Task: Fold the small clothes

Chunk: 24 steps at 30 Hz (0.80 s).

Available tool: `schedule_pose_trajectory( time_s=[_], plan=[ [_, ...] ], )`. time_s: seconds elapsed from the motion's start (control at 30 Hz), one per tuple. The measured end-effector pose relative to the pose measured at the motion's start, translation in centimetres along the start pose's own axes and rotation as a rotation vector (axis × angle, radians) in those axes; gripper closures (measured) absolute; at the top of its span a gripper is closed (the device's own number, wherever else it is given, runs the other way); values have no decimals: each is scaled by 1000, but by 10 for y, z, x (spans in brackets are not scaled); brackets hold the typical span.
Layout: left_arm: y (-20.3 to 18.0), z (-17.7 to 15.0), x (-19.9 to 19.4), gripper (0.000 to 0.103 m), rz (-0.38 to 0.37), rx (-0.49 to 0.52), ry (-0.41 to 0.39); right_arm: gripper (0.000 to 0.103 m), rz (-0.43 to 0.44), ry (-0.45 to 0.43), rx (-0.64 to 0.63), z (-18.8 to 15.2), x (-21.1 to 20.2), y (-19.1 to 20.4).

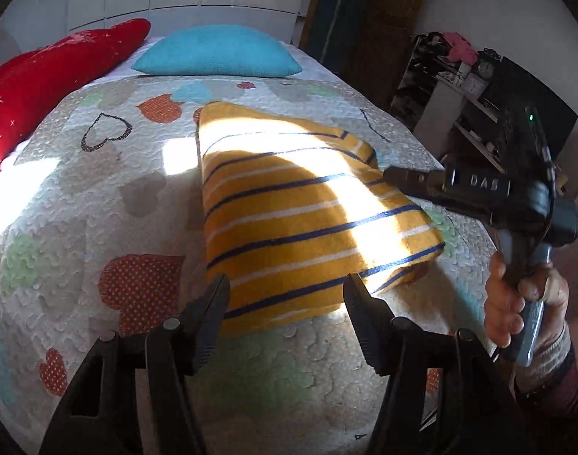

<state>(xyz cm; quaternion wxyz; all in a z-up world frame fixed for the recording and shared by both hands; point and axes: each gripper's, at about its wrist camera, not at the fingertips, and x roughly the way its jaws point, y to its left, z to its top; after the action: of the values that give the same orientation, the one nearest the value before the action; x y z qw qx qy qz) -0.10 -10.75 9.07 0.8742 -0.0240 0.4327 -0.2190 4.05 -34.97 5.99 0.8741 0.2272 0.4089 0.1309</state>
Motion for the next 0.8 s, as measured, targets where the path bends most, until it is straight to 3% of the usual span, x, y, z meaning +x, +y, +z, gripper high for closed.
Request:
schedule_pose_trajectory(
  time_s=[0.07,0.1,0.13,0.23,0.37,0.47,0.57,0.7,0.8],
  plan=[
    [11,-2,0,42,13,-22,5,75,-80,88,67,-30,23,-22],
    [15,-4,-1,40,25,-27,5,77,-67,92,110,-44,27,-36],
    [18,-7,-2,37,37,-33,7,78,-21,46,146,-53,21,-47],
    [30,-14,-4,36,54,-72,7,81,40,30,245,-65,6,-64],
    [45,-22,-3,36,48,-150,11,76,-29,2,220,-75,-8,-58],
    [49,-32,-6,35,56,-164,20,71,-116,-127,161,-59,-40,-38],
    [47,-36,-8,35,80,-160,21,71,-48,-209,106,-28,-55,-11],
    [36,-35,-18,34,109,-121,-14,60,80,-134,43,11,-9,18],
    [30,-34,-32,28,150,-82,-51,60,34,-42,64,27,41,11]
  ],
)
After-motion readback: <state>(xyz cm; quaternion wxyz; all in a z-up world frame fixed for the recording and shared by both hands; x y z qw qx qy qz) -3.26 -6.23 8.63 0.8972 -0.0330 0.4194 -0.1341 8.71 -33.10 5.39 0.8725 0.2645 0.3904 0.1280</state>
